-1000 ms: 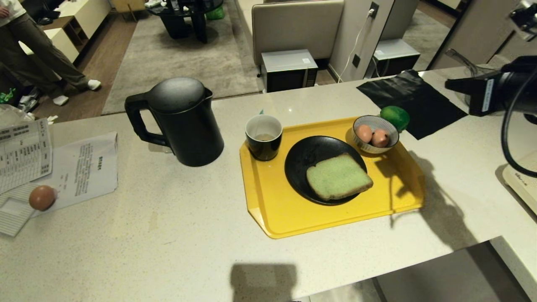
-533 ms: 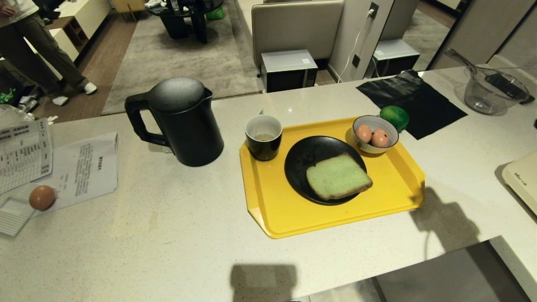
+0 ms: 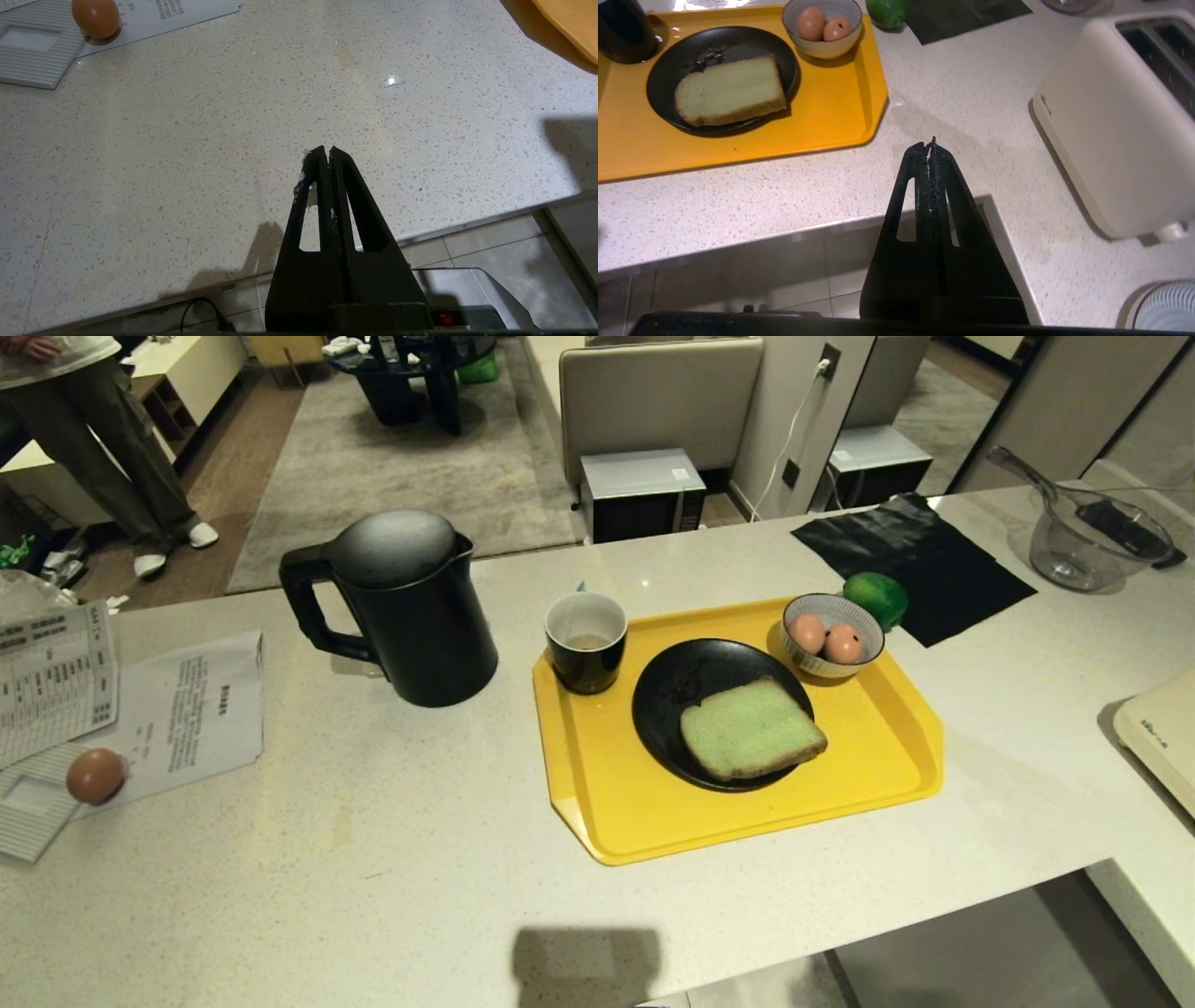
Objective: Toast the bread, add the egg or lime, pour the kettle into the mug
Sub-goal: Pick up the kettle
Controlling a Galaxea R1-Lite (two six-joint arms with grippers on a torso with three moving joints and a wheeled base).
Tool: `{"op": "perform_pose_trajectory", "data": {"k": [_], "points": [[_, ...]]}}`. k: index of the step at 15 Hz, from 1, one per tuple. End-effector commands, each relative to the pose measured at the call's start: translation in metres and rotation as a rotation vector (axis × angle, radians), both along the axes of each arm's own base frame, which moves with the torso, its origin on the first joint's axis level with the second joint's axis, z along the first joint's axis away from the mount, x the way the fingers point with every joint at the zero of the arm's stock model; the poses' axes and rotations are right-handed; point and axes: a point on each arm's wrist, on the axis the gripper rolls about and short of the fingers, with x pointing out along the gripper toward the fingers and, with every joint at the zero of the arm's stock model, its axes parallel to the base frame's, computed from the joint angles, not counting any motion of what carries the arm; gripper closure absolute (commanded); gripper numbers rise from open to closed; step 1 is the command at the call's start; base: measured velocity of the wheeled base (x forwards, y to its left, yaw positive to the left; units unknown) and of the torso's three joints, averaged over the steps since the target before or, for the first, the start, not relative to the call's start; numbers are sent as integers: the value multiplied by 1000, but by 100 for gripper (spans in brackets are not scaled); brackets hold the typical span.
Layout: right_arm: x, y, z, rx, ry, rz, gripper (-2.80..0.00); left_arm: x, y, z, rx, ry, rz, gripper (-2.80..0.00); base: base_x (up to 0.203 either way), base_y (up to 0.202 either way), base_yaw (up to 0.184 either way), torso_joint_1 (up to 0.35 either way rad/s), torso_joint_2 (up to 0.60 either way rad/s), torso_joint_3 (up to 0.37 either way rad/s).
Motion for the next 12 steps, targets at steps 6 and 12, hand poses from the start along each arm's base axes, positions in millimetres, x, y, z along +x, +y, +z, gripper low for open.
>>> {"op": "perform_pose_trajectory", "data": {"k": [6, 12], "points": [[-8, 0, -54, 83, -5, -109, 0, 0, 0, 0, 0, 1, 1, 0, 0, 0, 0, 0, 0, 0], [-20, 3, -106, 39, -44, 22, 0, 0, 0, 0, 0, 1, 1, 0, 0, 0, 0, 0, 0, 0]]}}
